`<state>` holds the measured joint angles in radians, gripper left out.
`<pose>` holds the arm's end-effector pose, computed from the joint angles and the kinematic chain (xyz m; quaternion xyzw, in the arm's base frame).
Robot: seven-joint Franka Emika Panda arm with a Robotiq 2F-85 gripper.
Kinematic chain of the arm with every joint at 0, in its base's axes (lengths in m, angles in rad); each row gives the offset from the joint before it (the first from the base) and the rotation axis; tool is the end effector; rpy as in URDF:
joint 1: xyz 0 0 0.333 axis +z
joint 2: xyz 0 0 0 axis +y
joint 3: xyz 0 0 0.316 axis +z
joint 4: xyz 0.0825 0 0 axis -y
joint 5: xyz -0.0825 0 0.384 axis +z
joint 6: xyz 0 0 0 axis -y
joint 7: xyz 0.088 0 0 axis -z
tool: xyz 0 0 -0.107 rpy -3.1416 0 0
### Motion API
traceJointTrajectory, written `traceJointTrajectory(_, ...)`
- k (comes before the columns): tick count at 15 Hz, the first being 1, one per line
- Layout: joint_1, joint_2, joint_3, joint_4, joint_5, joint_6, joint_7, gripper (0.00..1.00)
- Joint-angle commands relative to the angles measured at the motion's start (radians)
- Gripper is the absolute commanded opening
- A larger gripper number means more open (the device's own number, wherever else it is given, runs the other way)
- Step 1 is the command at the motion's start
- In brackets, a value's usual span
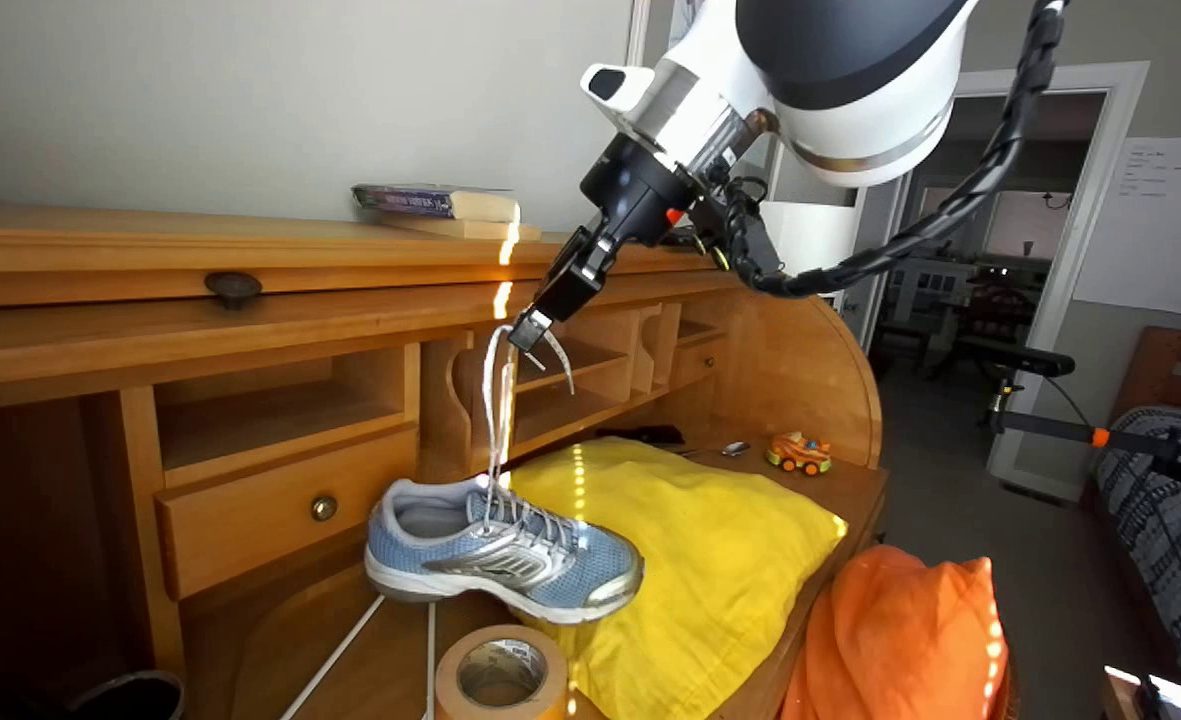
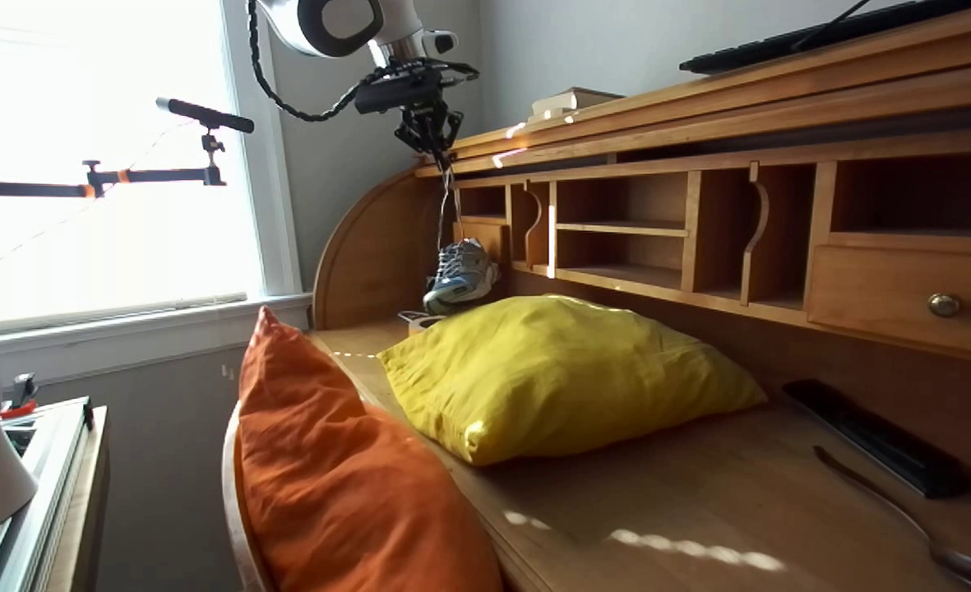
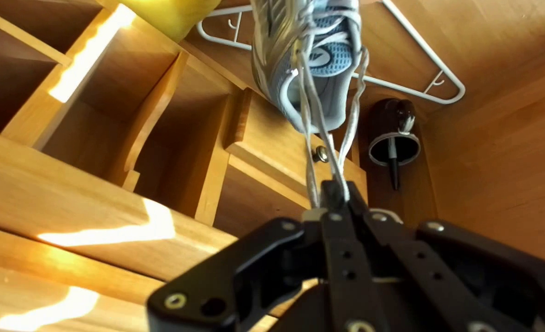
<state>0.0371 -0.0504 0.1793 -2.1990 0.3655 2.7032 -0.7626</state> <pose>0.5525 0.1100 0.4653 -0.8993 -0.3249 -0.2905 0.0380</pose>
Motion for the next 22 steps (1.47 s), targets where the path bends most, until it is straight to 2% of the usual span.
traceJointTrajectory(1, 0.047, -0.072, -0.044, -0.012, -0.019, -0.057, 0.006, 0.01)
traceJointTrajectory(13, 0.093, -0.219, -0.107, 0.004, -0.159, -0.240, 0.078, 0.01)
traceJointTrajectory(22, 0.109, -0.309, -0.145, 0.066, -0.200, -0.493, 0.067, 0.01)
